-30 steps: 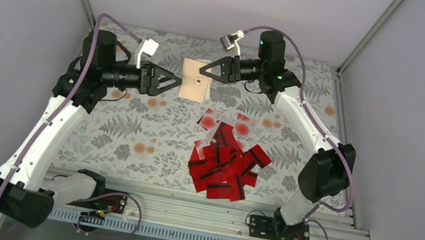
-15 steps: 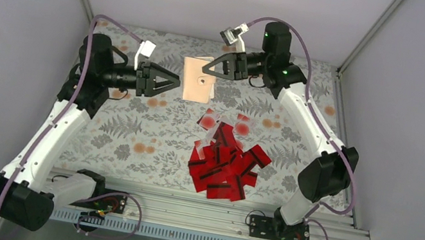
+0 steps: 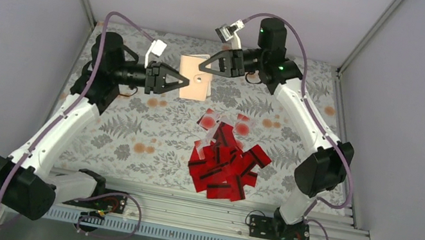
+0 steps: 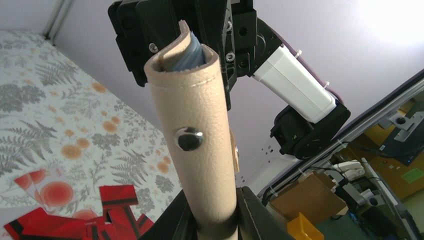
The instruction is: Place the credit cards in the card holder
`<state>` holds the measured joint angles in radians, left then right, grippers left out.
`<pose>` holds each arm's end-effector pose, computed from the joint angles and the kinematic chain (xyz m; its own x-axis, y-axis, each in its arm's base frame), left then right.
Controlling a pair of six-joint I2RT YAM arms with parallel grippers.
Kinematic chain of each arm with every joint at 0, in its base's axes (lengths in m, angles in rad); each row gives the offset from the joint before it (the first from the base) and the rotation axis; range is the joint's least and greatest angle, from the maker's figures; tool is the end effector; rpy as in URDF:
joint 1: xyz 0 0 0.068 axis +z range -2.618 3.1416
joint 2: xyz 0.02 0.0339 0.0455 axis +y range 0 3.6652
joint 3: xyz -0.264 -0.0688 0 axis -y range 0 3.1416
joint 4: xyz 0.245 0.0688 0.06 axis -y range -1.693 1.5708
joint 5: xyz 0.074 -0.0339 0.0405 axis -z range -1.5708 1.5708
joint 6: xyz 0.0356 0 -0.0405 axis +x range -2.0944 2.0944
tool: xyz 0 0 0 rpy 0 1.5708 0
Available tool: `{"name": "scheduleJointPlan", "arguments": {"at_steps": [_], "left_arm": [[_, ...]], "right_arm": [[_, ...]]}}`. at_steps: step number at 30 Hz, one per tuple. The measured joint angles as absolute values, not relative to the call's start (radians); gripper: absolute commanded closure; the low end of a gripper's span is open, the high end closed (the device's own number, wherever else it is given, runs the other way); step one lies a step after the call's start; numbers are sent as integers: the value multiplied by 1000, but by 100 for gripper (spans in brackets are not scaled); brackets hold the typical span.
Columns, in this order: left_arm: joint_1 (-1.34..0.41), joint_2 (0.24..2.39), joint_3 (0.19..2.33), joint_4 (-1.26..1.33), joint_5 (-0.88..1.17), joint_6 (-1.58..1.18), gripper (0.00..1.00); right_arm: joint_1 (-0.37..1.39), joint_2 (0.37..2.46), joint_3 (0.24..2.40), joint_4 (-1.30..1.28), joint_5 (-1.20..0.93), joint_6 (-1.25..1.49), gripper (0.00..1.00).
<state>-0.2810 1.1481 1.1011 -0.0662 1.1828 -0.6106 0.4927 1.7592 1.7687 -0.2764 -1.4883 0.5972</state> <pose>0.2274 -0.0999 0.3928 -0.6557 -0.0365 -0.7541 0.7477 0.1068 -0.6554 0.3251 0.2148 0.4149 -0.6903 -0.3180 -0.6498 -0.6019 -0.2458 0.7598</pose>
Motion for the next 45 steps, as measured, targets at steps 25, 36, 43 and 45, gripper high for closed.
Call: {"name": "scheduleJointPlan", "arguments": {"at_steps": [25,36,43,45], "left_arm": [[-360,1220,1100,115,1132,-734,97],[-368,1236,1241,-325,860,-547,98],[-368,1274,1241,-485,743,-511,98],[-368,1286,1241,-514,711,-511,98]], "right_arm": [[535,1802,1835,-352,-1473,553,34],[432,1790,1770,-525,-1251,483,12],[416,1727,1726,-619,-1040,437,13],[427,1678,1697,-630,-969,429,15]]}}
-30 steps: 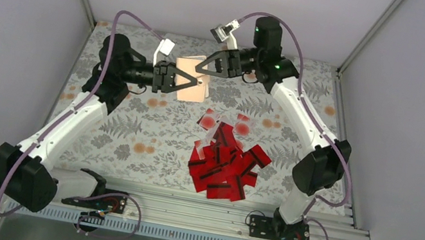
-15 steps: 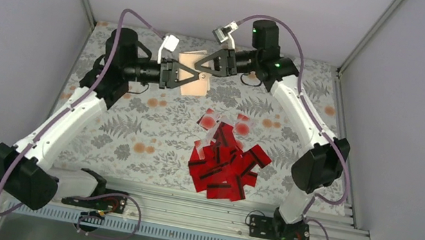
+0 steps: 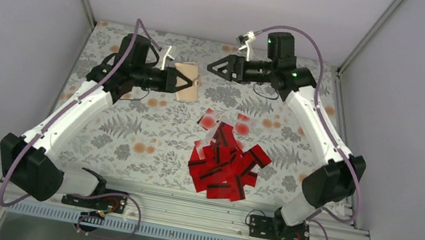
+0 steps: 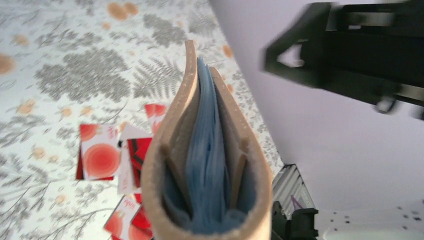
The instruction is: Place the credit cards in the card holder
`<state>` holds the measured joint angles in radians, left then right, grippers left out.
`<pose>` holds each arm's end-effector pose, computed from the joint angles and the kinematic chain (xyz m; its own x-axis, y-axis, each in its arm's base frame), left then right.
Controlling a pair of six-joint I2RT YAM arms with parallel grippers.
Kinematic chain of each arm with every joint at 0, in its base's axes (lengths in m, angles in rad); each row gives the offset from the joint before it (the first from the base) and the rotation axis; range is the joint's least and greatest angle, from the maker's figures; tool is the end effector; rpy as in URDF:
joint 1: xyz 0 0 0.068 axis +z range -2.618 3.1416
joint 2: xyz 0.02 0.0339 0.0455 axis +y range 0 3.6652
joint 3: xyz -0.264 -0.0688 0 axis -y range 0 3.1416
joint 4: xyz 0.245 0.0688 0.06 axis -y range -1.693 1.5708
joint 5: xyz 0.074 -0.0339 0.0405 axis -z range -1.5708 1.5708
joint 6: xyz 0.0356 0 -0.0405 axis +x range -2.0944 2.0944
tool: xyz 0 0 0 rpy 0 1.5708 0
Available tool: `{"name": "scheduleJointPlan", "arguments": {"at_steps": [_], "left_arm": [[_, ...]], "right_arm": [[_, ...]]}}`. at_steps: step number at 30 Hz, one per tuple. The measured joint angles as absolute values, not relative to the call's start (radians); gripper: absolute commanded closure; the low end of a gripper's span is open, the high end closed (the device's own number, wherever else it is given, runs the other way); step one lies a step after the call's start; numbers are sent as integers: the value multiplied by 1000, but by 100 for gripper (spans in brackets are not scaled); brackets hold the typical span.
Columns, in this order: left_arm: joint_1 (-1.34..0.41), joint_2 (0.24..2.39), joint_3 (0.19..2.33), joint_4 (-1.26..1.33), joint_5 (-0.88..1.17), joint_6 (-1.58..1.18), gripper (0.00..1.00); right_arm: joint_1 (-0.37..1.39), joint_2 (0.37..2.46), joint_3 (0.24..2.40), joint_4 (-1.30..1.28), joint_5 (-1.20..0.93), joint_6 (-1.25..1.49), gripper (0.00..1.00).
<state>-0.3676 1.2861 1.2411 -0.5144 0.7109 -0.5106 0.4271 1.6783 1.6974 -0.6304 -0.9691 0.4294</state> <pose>0.2519 -0.1219 0.3622 -0.8174 -0.0821 -0.5702 0.4459 0.5368 -0.7163 0.3239 0.1797 0.3866 -0.8284 -0.1181 -0.5476 -0.5544 0.3131 0.7711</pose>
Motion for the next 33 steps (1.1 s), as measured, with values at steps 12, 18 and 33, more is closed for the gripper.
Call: {"name": "scheduleJointPlan", "arguments": {"at_steps": [12,18,33], "left_arm": [[-368,1338,1232,-607,612,-531,98],[-368,1342,1232,-619,609,-531,98],[-368,1327,1232,-630,612,-525,98]], "right_arm": [[603,1588,1647,-699,-599,397,26],[683,1657,1649,-742,-479,400,33],[702,1730,1665,-794,-244,470,69]]}}
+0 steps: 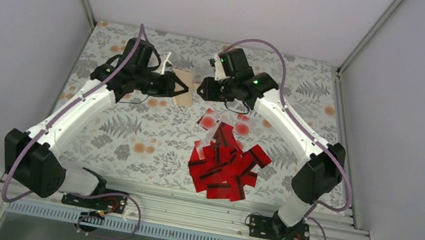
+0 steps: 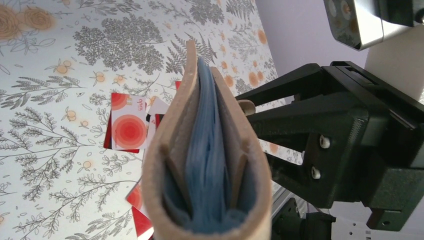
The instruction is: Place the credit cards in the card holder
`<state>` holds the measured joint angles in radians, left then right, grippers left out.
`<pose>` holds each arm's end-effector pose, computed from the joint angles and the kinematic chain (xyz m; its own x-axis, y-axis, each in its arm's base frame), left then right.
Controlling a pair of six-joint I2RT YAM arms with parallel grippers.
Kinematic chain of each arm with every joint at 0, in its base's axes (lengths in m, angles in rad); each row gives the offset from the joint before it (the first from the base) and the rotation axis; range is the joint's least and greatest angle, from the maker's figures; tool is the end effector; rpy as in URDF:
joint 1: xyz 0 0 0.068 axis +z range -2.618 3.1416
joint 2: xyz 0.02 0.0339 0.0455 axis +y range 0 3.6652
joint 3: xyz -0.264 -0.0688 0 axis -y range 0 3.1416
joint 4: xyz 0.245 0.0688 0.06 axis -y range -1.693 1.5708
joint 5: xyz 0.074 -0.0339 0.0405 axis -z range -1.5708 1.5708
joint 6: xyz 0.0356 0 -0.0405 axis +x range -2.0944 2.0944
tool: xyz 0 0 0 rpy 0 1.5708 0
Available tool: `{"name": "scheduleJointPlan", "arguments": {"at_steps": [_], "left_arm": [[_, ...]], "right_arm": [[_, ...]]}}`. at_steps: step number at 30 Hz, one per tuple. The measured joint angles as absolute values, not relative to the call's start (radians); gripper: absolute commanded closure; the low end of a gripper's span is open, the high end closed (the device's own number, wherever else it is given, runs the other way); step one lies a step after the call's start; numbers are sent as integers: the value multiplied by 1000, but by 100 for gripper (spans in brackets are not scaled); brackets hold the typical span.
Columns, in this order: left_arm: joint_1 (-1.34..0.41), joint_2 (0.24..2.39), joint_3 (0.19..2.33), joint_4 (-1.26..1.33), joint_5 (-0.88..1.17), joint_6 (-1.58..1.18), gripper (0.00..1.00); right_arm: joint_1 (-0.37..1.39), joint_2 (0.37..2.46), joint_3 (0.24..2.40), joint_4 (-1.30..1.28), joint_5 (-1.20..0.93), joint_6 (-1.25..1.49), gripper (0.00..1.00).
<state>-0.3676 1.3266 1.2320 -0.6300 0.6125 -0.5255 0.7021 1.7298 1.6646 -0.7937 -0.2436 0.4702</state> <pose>0.2567 -0.1208 0.3379 -0.8841 -0.0994 -0.4566 0.2916 0.6462 -0.7053 0.2854 0.2527 0.3359 -0.8538 -0.1463 -0.4996 -0.4041 0.7914 0.4588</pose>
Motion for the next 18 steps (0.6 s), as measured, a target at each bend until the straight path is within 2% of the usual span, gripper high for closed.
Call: {"name": "scheduleJointPlan", "arguments": {"at_steps": [4,6,9,15,18], "left_arm": [[-368,1323,1232,-628,629,-517,98],[-368,1323,1232,-626,642,-507,98],[-368,1323,1232,-625,667,-493,98],[-368,1317,1232,-600,736,-475,98],[-368,1307,1233,-581,781,-459,98]], "right_arm": [[702,1729,1664,-790,-246,459,57],[702,1724,1657,-775,-266,446,55],[691,1700,1620,-743,-293,441,55],[614,1599,1496,-651,-444,442,65],[572,1566,1462,-598,-535,440,66]]}}
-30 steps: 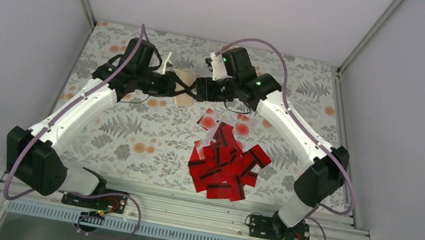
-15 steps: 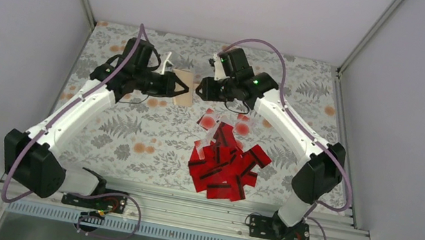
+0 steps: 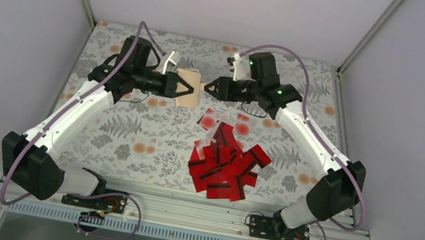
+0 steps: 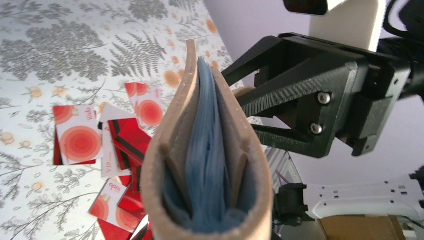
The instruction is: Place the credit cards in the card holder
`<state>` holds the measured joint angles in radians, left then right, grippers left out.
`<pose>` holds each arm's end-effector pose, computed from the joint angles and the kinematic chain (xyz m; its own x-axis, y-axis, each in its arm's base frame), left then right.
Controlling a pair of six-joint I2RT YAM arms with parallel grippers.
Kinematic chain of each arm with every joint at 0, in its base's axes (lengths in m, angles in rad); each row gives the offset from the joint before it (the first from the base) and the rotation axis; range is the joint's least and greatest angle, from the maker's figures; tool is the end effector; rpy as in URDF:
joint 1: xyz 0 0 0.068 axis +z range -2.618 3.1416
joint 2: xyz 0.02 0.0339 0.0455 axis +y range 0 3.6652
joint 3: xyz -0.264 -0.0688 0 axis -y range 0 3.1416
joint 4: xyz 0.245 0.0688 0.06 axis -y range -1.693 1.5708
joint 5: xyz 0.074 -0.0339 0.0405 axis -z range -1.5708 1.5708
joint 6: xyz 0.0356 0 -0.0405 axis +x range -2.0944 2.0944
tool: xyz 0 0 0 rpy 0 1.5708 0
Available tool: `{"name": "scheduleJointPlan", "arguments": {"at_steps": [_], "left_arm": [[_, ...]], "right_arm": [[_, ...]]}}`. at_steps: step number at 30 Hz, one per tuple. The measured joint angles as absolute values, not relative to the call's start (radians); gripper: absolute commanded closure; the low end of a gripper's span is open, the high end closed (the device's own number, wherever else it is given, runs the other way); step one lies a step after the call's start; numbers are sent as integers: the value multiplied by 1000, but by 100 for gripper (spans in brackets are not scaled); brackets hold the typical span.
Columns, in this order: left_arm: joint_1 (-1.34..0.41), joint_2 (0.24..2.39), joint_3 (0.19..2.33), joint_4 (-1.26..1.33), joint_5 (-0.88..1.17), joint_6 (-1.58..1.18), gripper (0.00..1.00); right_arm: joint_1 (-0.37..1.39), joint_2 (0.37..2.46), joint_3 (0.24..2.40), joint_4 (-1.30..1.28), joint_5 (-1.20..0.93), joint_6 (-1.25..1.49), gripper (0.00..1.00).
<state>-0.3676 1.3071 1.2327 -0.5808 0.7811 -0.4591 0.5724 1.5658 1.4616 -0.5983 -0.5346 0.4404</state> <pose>0.2511 -0.1235 0.3495 -0.8537 -0.0085 -0.5207 0.4438 0.5113 -0.7360 0.2831 0.2040 0.3441 -0.8294 -0.0980 -0.5501 -0.4858 0.6130 0.6232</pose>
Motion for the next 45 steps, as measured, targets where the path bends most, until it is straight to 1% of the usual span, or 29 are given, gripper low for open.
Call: {"name": "scheduleJointPlan", "arguments": {"at_steps": [5,10,16,19,28,29,30,31,34,36,37,38,39,45], "left_arm": [[-368,1303,1236,-554,842,-453,98],[-368,1301,1237,-524,897,-454,97],[-366,1300,1237,-502,933,-457,98],[-366,1297,1237,-499,944,-457,98],[-366,1289,1239,-474,993,-458,97],[-366,1289,1240,-472,999,-457,95],[-366,1289,1242,-472,1004,-456,87],[-366,1289,1243,-471,1007,-455,76],[-367,1289,1248,-477,1005,-443,40],[-367,1289,1254,-492,980,-430,24],[-367,1289,1256,-503,962,-422,18],[-366,1289,1257,-517,938,-419,8],[-366,1289,1257,-532,908,-414,1],[-352,1283,1231,-625,717,-389,0]], "right_arm": [[529,1528,1419,-527,-694,435,68],[522,1527,1410,-485,-819,425,74],[516,1526,1394,-440,-899,431,87],[515,1526,1391,-427,-921,441,96],[509,1498,1380,-402,-973,452,96],[507,1494,1378,-400,-978,452,96],[505,1488,1376,-400,-984,452,96],[504,1483,1373,-399,-987,452,96],[501,1469,1367,-396,-1002,457,96],[503,1467,1362,-385,-1018,466,96],[503,1467,1359,-382,-1022,471,96],[504,1467,1353,-381,-1023,475,96],[504,1468,1347,-380,-1024,481,96],[511,1518,1331,-382,-1015,513,96]]}}
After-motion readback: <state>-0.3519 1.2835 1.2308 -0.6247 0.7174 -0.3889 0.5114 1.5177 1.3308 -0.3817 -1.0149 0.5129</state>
